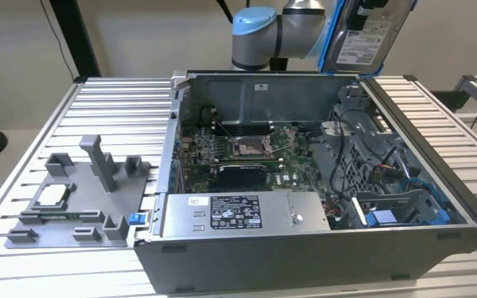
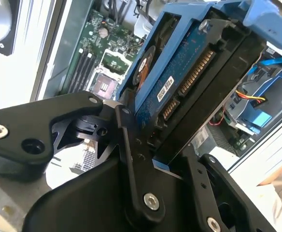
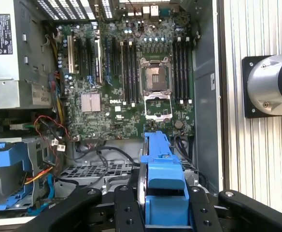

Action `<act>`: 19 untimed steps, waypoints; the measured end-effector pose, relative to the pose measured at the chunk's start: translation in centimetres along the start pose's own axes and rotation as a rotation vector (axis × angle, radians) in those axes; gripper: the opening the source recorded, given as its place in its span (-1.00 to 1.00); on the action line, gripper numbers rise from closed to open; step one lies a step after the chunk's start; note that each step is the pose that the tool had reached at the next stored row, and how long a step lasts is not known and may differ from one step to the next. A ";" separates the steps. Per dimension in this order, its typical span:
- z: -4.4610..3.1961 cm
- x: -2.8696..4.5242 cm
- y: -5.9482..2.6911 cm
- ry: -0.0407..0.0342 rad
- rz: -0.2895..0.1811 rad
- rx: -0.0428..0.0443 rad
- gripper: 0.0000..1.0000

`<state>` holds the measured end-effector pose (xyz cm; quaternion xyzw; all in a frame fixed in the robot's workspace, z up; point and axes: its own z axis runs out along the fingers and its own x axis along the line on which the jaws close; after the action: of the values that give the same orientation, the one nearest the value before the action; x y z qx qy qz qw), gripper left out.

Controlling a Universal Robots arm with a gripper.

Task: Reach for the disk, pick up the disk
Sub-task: 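Pick up the disk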

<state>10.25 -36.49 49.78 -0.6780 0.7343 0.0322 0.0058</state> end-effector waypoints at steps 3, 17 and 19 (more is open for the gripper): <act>0.00 0.01 0.00 0.0001 0.000 0.0000 -1.00; -0.07 2.19 -0.18 0.0000 0.003 0.0001 -1.00; -0.08 2.53 -0.20 0.0000 0.003 0.0001 -1.00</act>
<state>10.25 -39.03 49.72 -0.6768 0.7354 0.0322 0.0058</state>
